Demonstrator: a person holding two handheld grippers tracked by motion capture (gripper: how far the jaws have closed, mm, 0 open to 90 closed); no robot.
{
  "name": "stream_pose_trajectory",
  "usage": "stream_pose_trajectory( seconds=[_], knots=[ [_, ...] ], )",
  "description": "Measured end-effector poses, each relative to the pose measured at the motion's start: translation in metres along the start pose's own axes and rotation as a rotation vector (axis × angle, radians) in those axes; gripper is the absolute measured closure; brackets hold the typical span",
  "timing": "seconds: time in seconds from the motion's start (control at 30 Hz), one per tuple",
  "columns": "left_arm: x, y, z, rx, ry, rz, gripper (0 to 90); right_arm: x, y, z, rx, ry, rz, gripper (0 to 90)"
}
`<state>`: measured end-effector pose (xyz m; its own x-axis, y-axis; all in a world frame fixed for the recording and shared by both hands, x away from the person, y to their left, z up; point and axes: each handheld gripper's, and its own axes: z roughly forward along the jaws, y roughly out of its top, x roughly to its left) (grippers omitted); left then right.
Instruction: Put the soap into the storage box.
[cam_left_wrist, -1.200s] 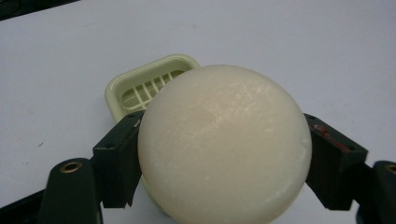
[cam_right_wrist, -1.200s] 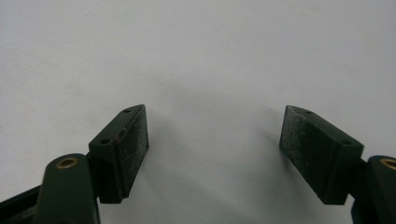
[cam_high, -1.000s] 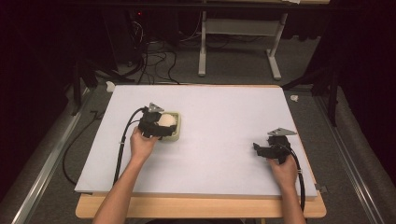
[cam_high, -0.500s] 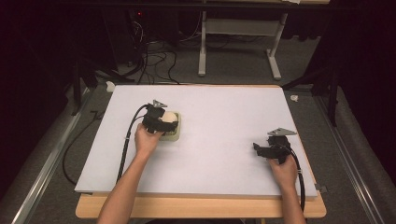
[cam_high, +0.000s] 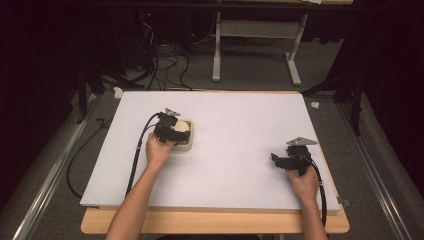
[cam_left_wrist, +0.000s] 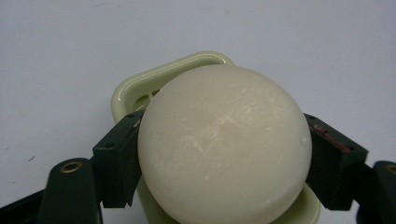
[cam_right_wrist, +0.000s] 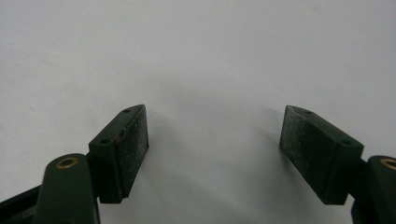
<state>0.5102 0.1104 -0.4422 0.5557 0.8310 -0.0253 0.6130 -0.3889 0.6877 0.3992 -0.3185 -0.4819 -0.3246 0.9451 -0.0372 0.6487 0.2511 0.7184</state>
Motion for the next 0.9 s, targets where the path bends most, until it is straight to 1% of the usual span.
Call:
stream_pose_trajectory(
  seconds=[0.17,0.2,0.27,0.33,0.47,0.63,0.67,0.7,0.73,0.8,0.87,0.9],
  knots=[
    [0.0006,-0.0005,0.0044,0.01,0.011,-0.002,24.6,0.0,0.0,0.0,0.0,0.0,0.0,24.3],
    [0.0006,-0.0011,0.0061,0.016,0.022,0.002,24.6,0.0,0.0,0.0,0.0,0.0,0.0,24.3],
    [0.0,-0.0018,0.0073,0.02,0.028,0.009,24.6,0.0,0.0,0.0,0.0,0.0,0.0,24.3],
    [-0.001,-0.0018,0.0075,0.022,0.03,0.015,24.6,0.0,0.0,0.0,0.0,0.0,0.0,24.3],
    [-0.0015,-0.0016,0.0077,0.024,0.027,0.017,24.6,-0.0001,0.0,0.0,0.0,0.0,-0.001,24.3],
    [-0.0019,-0.0018,0.0082,0.027,0.034,0.016,24.5,0.0,0.0,0.0,0.0,0.0,0.0,24.3],
    [-0.0039,-0.0018,0.0083,0.028,0.055,0.028,24.5,0.0,0.0,0.0,0.0,0.0,-0.001,24.3],
    [-0.0039,-0.0018,0.0083,0.028,0.055,0.028,24.5,0.0,0.0,0.0,0.0,0.0,0.0,24.3],
    [-0.0054,-0.0018,0.0087,0.031,0.067,0.036,24.5,0.0,0.0,0.0,0.0,0.0,0.0,24.3],
    [-0.006,-0.002,0.0092,0.027,0.071,0.038,24.3,0.0,0.0,0.0,0.0,0.0,-0.001,24.3],
    [-0.006,-0.001,0.0066,0.001,0.061,0.03,23.7,0.0,0.0,0.0,0.0,0.0,0.0,24.3],
    [-0.006,-0.001,0.0066,0.001,0.061,0.03,23.7,0.0001,0.0,0.0,0.0,-0.001,0.001,24.3]
  ],
)
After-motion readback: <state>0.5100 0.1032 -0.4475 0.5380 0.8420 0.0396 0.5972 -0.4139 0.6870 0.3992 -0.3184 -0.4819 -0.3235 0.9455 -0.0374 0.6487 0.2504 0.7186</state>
